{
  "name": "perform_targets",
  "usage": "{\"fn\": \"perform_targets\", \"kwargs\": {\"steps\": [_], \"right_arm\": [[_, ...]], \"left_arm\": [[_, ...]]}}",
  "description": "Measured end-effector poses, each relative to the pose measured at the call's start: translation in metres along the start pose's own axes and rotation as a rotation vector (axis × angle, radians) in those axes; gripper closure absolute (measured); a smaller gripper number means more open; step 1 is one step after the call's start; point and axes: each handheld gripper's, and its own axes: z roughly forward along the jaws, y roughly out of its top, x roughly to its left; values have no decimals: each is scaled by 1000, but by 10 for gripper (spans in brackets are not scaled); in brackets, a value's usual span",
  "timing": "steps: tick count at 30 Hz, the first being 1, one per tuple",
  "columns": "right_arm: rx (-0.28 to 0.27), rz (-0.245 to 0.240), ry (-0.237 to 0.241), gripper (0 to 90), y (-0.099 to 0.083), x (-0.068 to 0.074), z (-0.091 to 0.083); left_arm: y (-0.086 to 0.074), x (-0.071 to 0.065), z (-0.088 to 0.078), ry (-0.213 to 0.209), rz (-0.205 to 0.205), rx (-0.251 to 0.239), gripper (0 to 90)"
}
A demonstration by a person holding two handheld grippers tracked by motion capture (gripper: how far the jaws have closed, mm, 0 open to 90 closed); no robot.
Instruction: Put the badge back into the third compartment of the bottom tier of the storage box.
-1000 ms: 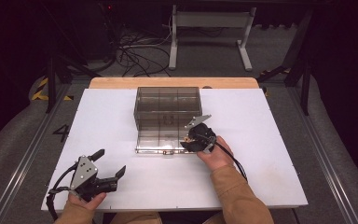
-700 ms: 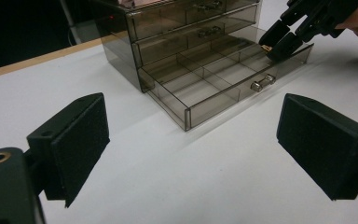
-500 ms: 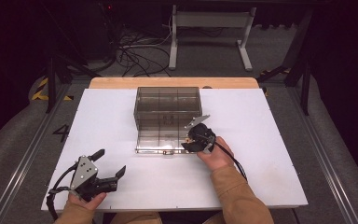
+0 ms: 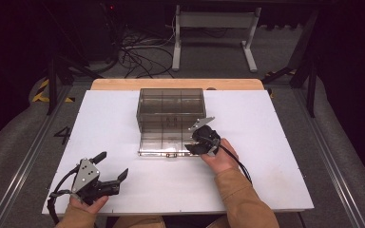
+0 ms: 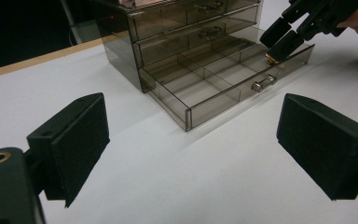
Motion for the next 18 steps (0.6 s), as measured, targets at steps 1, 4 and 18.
{"fn": "perform_targets", "kwargs": {"steps": [1,4,18], "right_arm": [[-8,-3,-1,555,0,1,-2],[-34,-10,-12,634,2,3,-7],[-110,-68,9,900,9,16,-27]], "left_arm": [[0,0,0,-1,2,0,97],[0,0,0,-1,2,-1,96],[0,0,0,-2,3,-1,96]]}}
